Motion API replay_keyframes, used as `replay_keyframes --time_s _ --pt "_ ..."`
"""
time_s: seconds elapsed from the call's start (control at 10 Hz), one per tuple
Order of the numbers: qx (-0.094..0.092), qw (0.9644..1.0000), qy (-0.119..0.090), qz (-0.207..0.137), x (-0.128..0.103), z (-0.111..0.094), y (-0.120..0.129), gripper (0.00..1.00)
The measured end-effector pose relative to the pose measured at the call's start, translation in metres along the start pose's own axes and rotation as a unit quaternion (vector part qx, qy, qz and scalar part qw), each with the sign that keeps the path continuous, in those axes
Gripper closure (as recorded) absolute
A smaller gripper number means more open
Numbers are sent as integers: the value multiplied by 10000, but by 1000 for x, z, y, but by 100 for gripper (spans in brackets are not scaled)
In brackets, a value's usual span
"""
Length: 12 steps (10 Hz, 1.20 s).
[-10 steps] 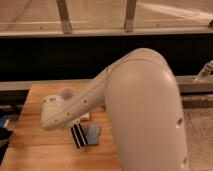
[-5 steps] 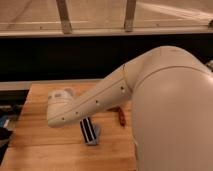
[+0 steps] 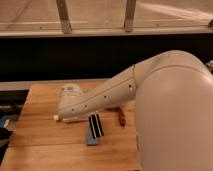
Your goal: Place the eraser on the white sponge
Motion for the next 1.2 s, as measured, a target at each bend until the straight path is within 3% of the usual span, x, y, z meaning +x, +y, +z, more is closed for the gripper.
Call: replay_keyframes --time_s 0.3,0.8,1.2 --pt "-205 9996 177 71 5 25 6 100" --pt "-525 9980 350 -32 16 37 26 98" --pt "-698 9963 455 -187 20 35 41 60"
